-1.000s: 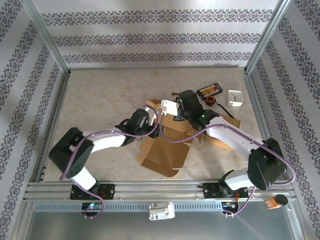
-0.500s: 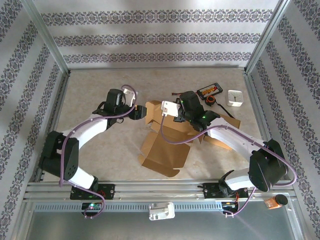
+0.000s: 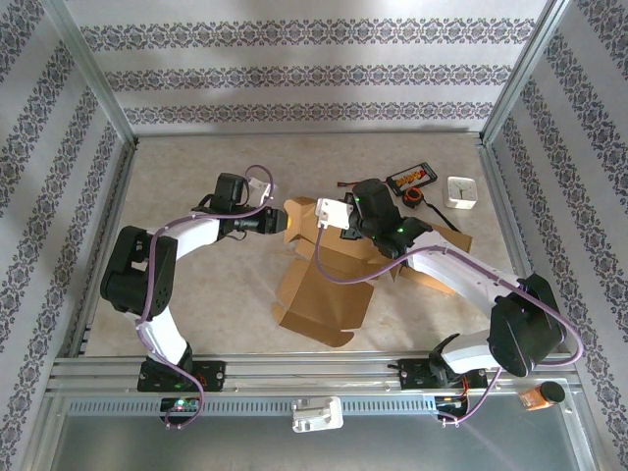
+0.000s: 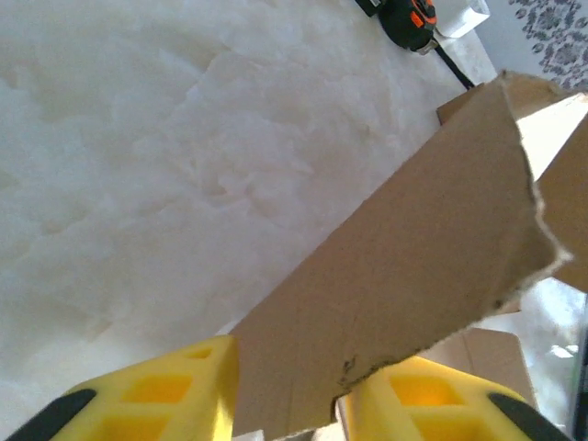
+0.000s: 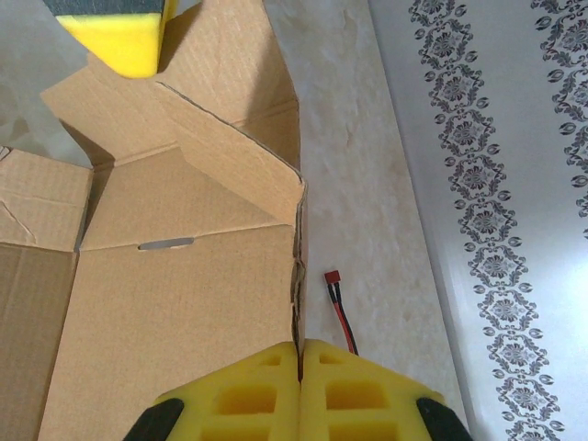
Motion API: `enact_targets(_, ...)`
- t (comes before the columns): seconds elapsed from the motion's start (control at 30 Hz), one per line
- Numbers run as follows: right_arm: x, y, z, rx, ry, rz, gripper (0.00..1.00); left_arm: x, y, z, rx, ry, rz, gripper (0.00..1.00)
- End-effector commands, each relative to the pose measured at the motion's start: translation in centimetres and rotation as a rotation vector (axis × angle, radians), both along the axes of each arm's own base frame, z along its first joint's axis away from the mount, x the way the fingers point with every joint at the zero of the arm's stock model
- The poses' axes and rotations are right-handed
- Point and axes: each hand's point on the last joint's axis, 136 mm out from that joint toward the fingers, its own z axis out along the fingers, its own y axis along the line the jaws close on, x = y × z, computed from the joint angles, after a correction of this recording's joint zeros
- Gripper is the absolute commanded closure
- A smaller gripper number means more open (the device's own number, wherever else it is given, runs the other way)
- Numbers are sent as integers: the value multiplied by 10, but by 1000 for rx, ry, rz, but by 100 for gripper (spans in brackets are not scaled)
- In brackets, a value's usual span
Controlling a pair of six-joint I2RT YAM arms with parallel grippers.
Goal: Fold the paper box
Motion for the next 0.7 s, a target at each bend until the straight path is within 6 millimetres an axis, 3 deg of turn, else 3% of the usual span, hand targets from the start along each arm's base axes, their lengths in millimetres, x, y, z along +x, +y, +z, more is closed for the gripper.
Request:
enact_targets(0.0,8,10,19,16,-63,18,100,10,-8,33,-47,-99,-29,85)
enact_targets(0.1,15,15,28,-6,-103,24,100,16,-3,48,-5,-139,-11,100)
enact_targets(0.2,21,19,37,-46,-156,34,99,21,5,73,57,-223,26,100)
enact_targets(0.3,24,20,33,-125,-200,48,95,22,12,90,99,-289,60,100)
enact_targets(0.4,27,20,14,-209,-208,51,92,18,12,86,110,-310,66,100)
enact_targets(0.67,24,27,-42,-366,-202,79,79,5,6,51,88,-300,55,100)
